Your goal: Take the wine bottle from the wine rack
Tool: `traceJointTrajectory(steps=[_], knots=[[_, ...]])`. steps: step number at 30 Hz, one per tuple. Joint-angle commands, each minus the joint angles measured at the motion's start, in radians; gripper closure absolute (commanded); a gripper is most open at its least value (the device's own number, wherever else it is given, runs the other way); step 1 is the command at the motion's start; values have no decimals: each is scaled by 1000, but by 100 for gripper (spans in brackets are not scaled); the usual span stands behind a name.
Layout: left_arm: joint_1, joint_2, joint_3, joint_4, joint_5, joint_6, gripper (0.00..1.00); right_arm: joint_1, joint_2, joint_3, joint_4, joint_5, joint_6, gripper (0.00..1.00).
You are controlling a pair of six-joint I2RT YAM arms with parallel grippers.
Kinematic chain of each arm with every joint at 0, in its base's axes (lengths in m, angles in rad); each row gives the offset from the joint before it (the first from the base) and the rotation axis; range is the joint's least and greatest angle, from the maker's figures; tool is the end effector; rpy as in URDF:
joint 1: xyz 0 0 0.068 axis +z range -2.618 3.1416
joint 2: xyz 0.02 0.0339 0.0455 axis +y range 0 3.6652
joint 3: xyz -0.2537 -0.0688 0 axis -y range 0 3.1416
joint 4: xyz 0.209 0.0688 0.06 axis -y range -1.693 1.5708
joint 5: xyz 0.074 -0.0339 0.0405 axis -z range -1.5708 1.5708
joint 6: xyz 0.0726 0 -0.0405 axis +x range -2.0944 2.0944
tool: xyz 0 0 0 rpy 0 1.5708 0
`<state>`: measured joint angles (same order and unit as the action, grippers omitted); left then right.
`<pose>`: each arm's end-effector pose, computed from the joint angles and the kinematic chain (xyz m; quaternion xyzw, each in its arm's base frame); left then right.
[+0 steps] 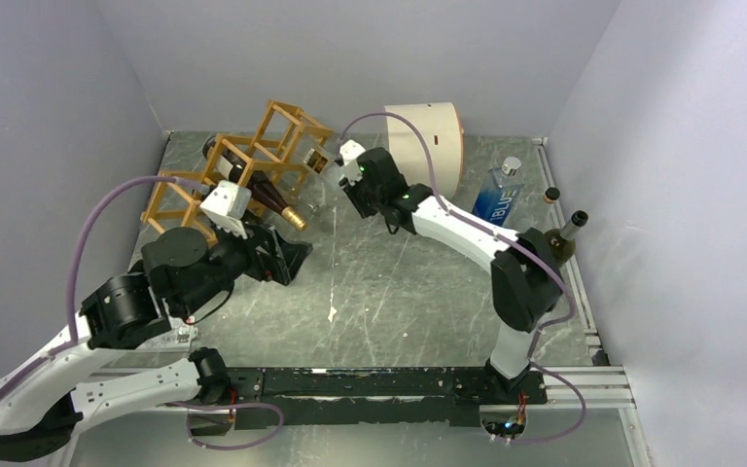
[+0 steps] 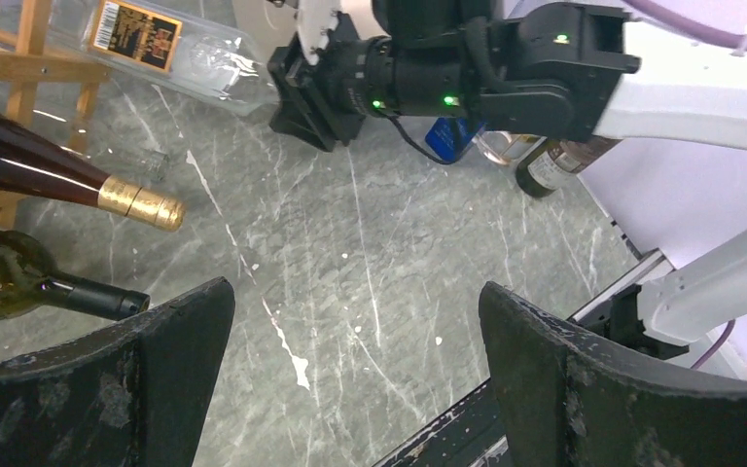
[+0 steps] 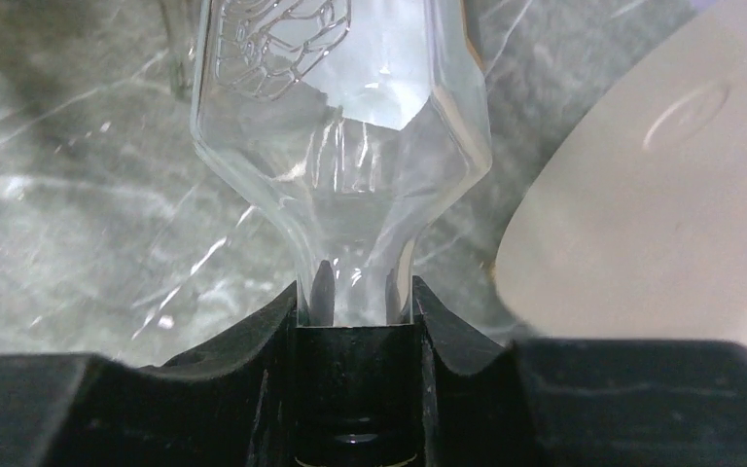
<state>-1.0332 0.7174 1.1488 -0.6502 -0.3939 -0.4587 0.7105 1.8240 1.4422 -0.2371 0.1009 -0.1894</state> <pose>0.0912 -0.0985 0.3916 0.0993 0.7683 -0.3043 0.5542 0.3224 0.2677 0.2521 -0.3653 0.8094 0.0746 0.4537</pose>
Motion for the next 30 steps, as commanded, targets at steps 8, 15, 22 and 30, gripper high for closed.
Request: traceJointTrajectory(steps=[8,15,22,30], knots=[[-4,77,-18,99,63,63,1,9,-317,-273,-97,-31,205,100],[-4,102,-87,167,98,66,1,1,-471,-358,-226,-54,317,100],[-4,177,-210,339,268,280,1,-26,-498,-252,-437,-139,429,100],[-16,316,-351,589,261,653,1,-26,-543,-182,-551,-197,498,100]])
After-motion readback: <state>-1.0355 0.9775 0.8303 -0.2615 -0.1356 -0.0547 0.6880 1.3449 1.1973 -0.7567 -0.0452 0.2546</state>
